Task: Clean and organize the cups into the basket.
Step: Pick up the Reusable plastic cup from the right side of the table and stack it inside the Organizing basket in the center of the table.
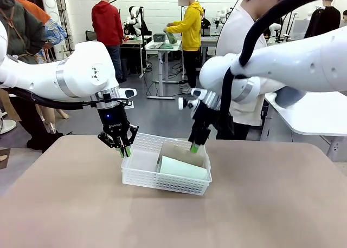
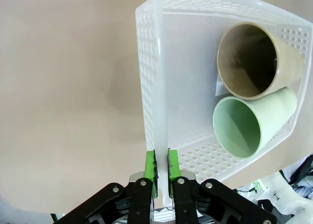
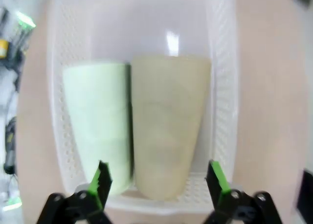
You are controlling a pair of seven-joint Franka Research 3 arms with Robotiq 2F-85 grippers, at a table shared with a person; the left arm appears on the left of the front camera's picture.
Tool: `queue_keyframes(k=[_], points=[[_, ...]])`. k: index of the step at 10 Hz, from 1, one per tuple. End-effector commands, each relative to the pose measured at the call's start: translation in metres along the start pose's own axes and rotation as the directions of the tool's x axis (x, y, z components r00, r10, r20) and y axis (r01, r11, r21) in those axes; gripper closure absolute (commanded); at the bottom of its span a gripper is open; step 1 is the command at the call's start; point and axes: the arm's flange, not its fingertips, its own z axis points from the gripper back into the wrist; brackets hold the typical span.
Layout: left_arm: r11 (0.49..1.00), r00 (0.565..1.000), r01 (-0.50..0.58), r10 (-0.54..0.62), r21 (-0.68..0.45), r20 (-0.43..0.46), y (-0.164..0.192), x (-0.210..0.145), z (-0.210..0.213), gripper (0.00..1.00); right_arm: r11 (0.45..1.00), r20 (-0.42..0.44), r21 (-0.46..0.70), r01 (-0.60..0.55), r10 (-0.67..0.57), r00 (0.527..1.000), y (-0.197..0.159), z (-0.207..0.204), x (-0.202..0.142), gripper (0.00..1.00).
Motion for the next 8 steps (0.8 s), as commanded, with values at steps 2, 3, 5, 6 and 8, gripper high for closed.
queue_keyframes(k=[2, 3, 5, 6, 8], points=[[1.000, 1.000, -0.002, 0.002, -0.001, 0.010, -0.001, -0.001, 0.000, 1.00, 0.997, 0.350, -0.069, -0.034, 0.056, 0.935, 0.069, 0.123, -0.067, 0.00], [1.000, 1.000, -0.002, 0.002, -0.001, 0.010, -0.001, -0.001, 0.000, 1.00, 0.993, 0.453, -0.113, -0.022, 0.071, 0.889, 0.091, 0.160, -0.104, 0.00], [1.000, 1.000, -0.002, 0.002, -0.001, 0.010, -0.001, -0.001, 0.000, 1.00, 0.985, 0.617, -0.162, 0.063, 0.051, 0.785, 0.125, 0.202, -0.205, 0.00], [1.000, 1.000, -0.002, 0.002, -0.001, 0.010, -0.001, -0.001, 0.000, 1.00, 0.980, 0.664, -0.175, 0.089, 0.051, 0.746, 0.134, 0.209, -0.243, 0.00], [1.000, 1.000, -0.002, 0.002, -0.001, 0.010, -0.001, -0.001, 0.000, 1.00, 0.971, 0.748, -0.195, 0.137, 0.057, 0.662, 0.161, 0.220, -0.328, 0.00]])
